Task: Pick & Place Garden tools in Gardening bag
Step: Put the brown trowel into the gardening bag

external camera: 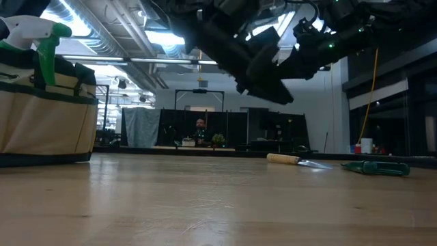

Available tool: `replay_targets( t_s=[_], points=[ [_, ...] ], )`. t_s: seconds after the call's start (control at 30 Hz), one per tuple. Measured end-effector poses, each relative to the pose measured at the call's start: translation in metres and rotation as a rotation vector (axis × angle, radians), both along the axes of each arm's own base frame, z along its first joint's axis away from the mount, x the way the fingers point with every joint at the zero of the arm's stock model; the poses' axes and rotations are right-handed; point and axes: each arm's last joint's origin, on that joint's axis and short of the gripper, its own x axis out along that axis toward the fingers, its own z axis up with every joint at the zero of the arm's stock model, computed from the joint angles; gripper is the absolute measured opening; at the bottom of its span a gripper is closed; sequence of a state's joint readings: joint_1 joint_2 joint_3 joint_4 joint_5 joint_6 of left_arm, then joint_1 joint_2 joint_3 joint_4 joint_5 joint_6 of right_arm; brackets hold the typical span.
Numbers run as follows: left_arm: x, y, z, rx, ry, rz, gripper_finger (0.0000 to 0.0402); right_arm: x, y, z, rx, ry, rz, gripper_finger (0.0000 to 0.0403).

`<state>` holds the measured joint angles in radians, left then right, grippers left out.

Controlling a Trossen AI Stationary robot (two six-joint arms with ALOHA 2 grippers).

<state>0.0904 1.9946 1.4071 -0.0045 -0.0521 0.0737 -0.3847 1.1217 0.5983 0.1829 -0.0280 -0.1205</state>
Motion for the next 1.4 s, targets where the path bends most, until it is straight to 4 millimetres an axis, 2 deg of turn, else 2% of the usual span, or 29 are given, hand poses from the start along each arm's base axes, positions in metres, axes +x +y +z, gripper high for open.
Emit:
replay_targets(
  t_s=[0.23, 0.43, 0.63, 0.73, 0.9, 1.1, 1.4],
  points=[
    [-0.003, 0.017, -0.003, 0.107, 0.048, 0.011, 0.0143, 0.000, 0.000, 0.000, 0.000, 0.000, 0.000, 0.0179],
    [-0.009, 0.047, -0.005, 0.094, 0.070, 0.039, 0.0143, 0.000, 0.000, 0.000, 0.000, 0.000, 0.000, 0.0179],
    [-0.009, 0.081, 0.005, 0.066, 0.014, -0.095, 0.0143, 0.000, 0.000, 0.000, 0.000, 0.000, -0.001, 0.0179],
    [-0.007, 0.093, 0.002, 0.109, 0.006, -0.214, 0.0143, 0.000, 0.000, 0.000, 0.000, 0.000, -0.001, 0.0179],
    [-0.003, 0.111, -0.011, 0.138, 0.001, -0.314, 0.0143, 0.000, 0.000, 0.000, 0.000, 0.000, 0.000, 0.0179],
    [0.007, 0.129, -0.044, 0.135, 0.019, -0.336, 0.0143, 0.000, 0.000, 0.000, 0.000, 0.000, -0.001, 0.0179],
    [0.028, 0.137, -0.081, 0.010, 0.023, -0.349, 0.0143, 0.000, 0.000, 0.000, 0.000, 0.001, 0.000, 0.0179]
  ],
)
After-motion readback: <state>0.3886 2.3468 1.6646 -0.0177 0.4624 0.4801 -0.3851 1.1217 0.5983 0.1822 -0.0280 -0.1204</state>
